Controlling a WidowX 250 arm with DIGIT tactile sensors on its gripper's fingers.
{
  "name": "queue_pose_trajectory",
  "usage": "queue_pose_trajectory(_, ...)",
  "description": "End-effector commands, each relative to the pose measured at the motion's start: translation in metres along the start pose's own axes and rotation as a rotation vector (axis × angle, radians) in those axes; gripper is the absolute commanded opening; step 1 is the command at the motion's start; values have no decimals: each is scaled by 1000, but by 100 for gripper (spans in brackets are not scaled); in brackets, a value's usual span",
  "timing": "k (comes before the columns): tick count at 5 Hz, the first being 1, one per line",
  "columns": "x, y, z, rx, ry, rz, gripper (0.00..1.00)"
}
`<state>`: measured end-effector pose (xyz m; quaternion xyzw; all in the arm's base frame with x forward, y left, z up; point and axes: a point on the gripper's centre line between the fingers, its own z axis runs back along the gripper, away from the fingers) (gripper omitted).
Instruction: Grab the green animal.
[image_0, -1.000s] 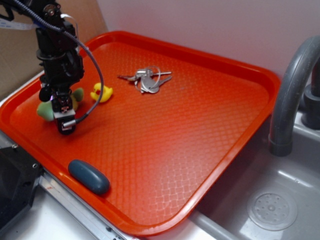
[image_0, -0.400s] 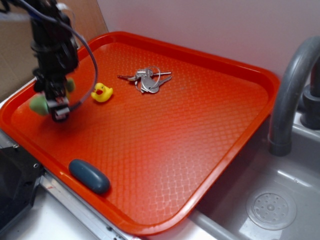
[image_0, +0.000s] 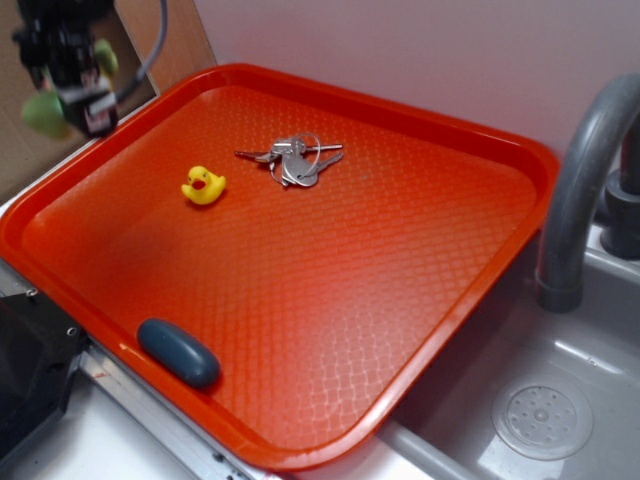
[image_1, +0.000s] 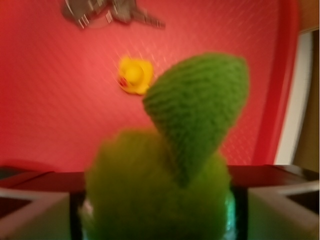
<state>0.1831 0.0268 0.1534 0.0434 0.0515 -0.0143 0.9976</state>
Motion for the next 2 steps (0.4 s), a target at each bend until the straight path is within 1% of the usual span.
queue_pose_trajectory(1,-5,-50,71,-99,-11,229,0)
queue_pose_trajectory(2,-5,-56,71,-127,-73,198,0)
